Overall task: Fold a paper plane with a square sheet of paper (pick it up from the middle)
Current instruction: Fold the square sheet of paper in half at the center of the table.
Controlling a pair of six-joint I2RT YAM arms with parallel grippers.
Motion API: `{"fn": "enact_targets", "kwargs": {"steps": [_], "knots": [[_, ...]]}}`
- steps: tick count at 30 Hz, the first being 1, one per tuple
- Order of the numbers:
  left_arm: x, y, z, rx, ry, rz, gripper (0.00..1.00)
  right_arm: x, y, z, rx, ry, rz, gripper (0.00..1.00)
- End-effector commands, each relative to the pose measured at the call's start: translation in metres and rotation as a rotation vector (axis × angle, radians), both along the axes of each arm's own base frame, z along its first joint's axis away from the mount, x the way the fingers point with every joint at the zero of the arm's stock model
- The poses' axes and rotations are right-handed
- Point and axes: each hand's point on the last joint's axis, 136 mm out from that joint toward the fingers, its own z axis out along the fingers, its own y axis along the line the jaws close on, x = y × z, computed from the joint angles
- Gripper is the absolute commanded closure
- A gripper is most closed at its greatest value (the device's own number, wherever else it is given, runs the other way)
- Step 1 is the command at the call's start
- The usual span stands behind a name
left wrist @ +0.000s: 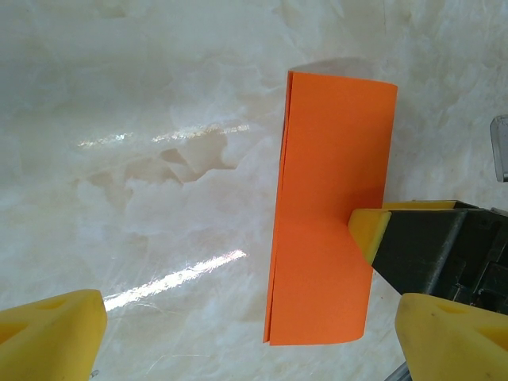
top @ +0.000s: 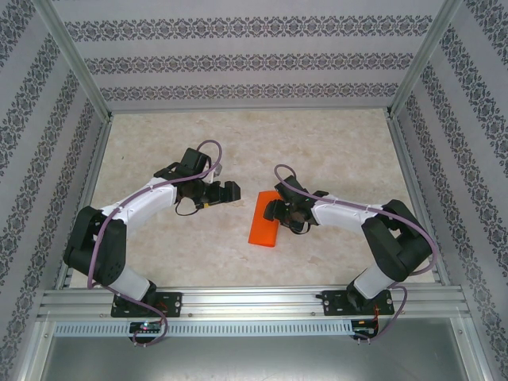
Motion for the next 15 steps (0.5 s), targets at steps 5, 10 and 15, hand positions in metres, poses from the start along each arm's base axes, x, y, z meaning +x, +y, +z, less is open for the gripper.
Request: {"fn": "enact_targets", "kwargs": {"steps": [5, 10, 15], "knots": [[0.001, -0.006, 0.005, -0.012, -0.032, -0.027, 0.05, -0.006, -0.006, -0.021, -0.074, 0.059, -0.002, 0.25], [0.001, -0.006, 0.003, -0.013, -0.027, -0.028, 0.05, -0.013, -0.012, -0.032, -0.118, 0.101, 0.001, 0.25], [0.001, -0.007, 0.004, -0.016, -0.027, -0.031, 0.05, -0.017, -0.015, -0.037, -0.172, 0.122, 0.030, 0.25]]}}
